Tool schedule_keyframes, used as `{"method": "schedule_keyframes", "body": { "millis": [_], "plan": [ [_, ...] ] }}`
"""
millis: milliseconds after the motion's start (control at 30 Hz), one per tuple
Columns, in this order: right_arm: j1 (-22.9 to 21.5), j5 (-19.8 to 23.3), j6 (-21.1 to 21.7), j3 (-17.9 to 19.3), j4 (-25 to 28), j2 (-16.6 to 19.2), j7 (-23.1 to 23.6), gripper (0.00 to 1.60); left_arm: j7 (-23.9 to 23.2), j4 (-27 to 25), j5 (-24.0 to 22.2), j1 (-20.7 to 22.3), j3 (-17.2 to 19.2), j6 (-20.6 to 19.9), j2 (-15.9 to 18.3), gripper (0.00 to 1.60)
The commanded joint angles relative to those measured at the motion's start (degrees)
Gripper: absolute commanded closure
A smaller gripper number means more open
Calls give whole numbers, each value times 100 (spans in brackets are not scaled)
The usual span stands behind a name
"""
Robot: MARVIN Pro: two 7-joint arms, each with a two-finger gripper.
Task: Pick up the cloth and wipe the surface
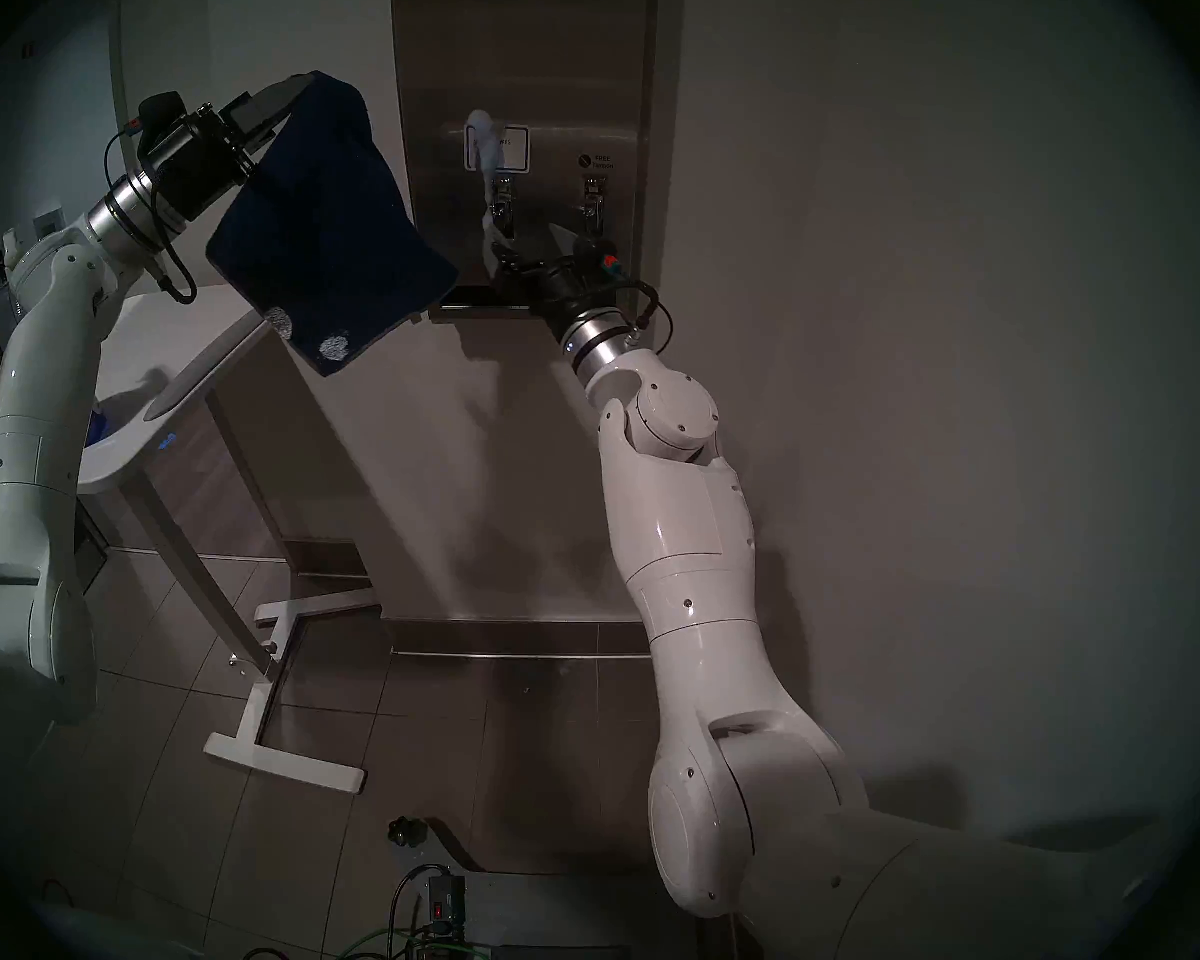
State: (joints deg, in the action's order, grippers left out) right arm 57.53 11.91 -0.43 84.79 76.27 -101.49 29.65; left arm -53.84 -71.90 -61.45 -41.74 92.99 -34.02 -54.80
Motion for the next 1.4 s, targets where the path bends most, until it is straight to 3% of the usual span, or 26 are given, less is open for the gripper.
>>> {"method": "schedule_keyframes", "body": {
  "millis": [0,567,833,1067,1367],
  "plan": [
    [-197,86,601,-206,611,226,543,0,-324,58,42,396,-42,141,99,160],
    [-553,101,2031,-432,1238,914,1717,0,-797,385,182,609,-252,338,172,160],
    [-785,327,2524,-432,1151,1017,2275,0,-985,525,241,705,-337,419,193,160],
    [-1137,613,2691,-406,623,824,2694,0,-1095,607,276,759,-386,467,205,160],
    [-1426,677,2470,-423,3,504,2713,0,-1177,662,306,795,-417,502,212,160]
  ]
}}
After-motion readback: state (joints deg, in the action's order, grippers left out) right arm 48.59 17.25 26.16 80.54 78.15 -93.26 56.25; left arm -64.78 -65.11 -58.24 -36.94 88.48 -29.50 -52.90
